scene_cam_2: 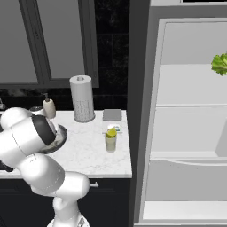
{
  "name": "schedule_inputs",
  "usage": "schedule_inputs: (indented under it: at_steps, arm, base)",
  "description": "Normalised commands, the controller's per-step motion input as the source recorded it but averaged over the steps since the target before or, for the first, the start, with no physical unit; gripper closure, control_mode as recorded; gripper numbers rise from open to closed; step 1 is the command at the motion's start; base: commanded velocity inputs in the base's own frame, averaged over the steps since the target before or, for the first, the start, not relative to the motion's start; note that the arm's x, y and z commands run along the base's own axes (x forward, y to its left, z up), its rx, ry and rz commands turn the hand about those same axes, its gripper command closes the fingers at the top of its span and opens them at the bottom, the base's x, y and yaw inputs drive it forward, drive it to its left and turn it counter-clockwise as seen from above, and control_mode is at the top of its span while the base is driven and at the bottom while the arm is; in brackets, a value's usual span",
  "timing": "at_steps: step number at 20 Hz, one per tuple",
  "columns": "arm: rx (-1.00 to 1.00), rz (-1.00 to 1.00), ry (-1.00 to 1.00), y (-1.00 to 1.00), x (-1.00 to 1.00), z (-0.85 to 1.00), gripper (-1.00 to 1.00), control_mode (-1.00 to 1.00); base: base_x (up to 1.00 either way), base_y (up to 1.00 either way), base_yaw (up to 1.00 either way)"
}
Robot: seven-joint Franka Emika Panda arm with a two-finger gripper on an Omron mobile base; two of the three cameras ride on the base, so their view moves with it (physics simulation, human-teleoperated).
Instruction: Grab a lemon wedge from the fridge and one ice cube from the ice bowl, and put them in the glass of lemonade.
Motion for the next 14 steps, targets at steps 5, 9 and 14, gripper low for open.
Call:
schedule_inputs:
  at_steps: [5, 9, 14]
  arm:
    - [-0.02, 0.00, 0.00, 0.00, 0.00, -0.39, -1.00, -1.00]
    - [-0.02, 0.00, 0.00, 0.00, 0.00, -0.33, -1.00, -1.00]
    - [0.00, 0.00, 0.05, 0.00, 0.00, -0.11, -1.00, -1.00]
  base:
    - [0.00, 0.00, 0.00]
    - [0.00, 0.00, 0.00]
    - [0.00, 0.00, 0.00]
